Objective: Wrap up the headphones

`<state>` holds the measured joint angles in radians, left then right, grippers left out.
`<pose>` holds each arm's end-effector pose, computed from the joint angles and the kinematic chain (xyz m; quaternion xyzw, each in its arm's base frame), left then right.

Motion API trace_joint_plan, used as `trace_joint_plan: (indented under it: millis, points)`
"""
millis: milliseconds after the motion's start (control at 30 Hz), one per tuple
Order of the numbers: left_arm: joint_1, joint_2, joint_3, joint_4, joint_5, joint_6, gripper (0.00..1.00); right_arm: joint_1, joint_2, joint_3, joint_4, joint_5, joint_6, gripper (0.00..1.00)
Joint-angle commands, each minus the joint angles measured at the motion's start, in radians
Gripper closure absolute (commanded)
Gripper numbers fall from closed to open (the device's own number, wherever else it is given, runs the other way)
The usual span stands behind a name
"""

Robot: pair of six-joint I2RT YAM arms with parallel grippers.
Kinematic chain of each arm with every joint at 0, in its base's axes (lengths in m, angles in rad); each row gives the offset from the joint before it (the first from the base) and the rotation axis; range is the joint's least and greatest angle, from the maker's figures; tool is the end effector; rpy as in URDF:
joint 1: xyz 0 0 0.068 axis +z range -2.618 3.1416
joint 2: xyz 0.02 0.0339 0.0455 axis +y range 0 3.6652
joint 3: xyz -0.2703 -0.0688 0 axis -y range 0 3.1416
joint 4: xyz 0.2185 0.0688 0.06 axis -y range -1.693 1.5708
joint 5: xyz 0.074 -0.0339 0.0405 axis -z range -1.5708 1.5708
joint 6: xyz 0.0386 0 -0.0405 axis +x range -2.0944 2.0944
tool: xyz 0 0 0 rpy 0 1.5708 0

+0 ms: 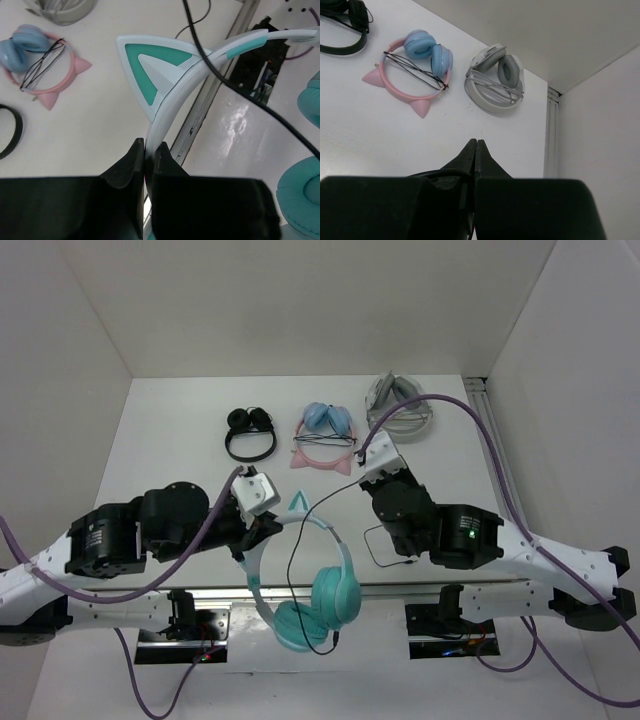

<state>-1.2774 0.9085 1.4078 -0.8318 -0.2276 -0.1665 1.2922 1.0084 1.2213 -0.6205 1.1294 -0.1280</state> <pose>0.0437 -0.1146 0.4475 0.3707 0.7222 -0.3116 0.4939 0.0775 0.1441 0.4111 -0.2372 0.7269 -0.1184 0.6335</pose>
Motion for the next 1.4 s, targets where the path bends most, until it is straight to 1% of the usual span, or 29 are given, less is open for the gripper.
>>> trace_joint_plan:
  millis: [0,167,333,433,567,767,800,867,967,1000,1067,1100,1167,1200,1233,1300,1333,1367]
  points:
    - [-0.002,-0.031,0.066,0.023,-0.111,-0.085,1.0,-0.039,-0.016,0.007,0.064,0.012,0.016,1.0]
    - [-0.002,-0.068,0.157,-0.047,-0.239,-0.168,1.0,-0.039,0.008,-0.011,0.073,-0.013,0.036,1.0]
    - [-0.002,-0.088,0.236,-0.09,-0.239,-0.221,1.0,-0.048,0.087,-0.034,0.102,-0.036,0.056,1.0]
    - [-0.002,-0.097,0.27,-0.101,-0.239,-0.243,1.0,-0.071,0.116,-0.034,0.12,-0.075,0.065,1.0]
    - [-0.002,-0.115,0.28,-0.11,-0.239,-0.254,1.0,-0.099,0.116,-0.052,0.148,-0.111,0.065,1.0]
    - [-0.002,-0.151,0.28,-0.099,-0.295,-0.292,1.0,-0.11,0.125,-0.062,0.168,-0.129,0.065,1.0]
    - [-0.002,-0.161,0.269,-0.084,-0.315,-0.321,1.0,-0.11,0.134,-0.062,0.168,-0.141,0.065,1.0]
    - [-0.002,-0.171,0.26,-0.054,-0.329,-0.335,1.0,-0.11,0.134,-0.071,0.168,-0.141,0.085,1.0]
    - [-0.002,-0.189,0.218,-0.018,-0.386,-0.372,1.0,-0.11,0.134,-0.094,0.192,-0.183,0.125,1.0]
    - [-0.002,-0.189,0.192,0.02,-0.4,-0.387,1.0,-0.11,0.134,-0.103,0.203,-0.201,0.134,1.0]
    - [-0.002,-0.217,0.169,0.051,-0.449,-0.421,1.0,-0.119,0.125,-0.138,0.241,-0.294,0.153,1.0]
    - [-0.002,-0.226,0.137,0.098,-0.475,-0.43,1.0,-0.119,0.107,-0.155,0.304,-0.392,0.153,1.0]
    - [-0.002,-0.256,0.105,0.146,-0.506,-0.447,1.0,-0.119,0.087,-0.216,0.378,-0.504,0.143,1.0]
    - [-0.002,-0.267,0.088,0.172,-0.518,-0.447,1.0,-0.119,0.069,-0.236,0.449,-0.564,0.143,1.0]
    - [-0.002,-0.279,0.056,0.196,-0.533,-0.458,1.0,-0.119,0.068,-0.258,0.484,-0.692,0.131,1.0]
    - [-0.002,-0.299,0.028,0.244,-0.587,-0.49,1.0,-0.119,0.053,-0.325,0.557,-0.794,0.131,1.0]
    - [-0.002,-0.315,0.016,0.253,-0.604,-0.499,1.0,-0.119,0.041,-0.348,0.627,-0.841,0.131,1.0]
    - [-0.002,-0.315,-0.003,0.264,-0.633,-0.514,1.0,-0.119,0.027,-0.392,0.665,-0.928,0.131,1.0]
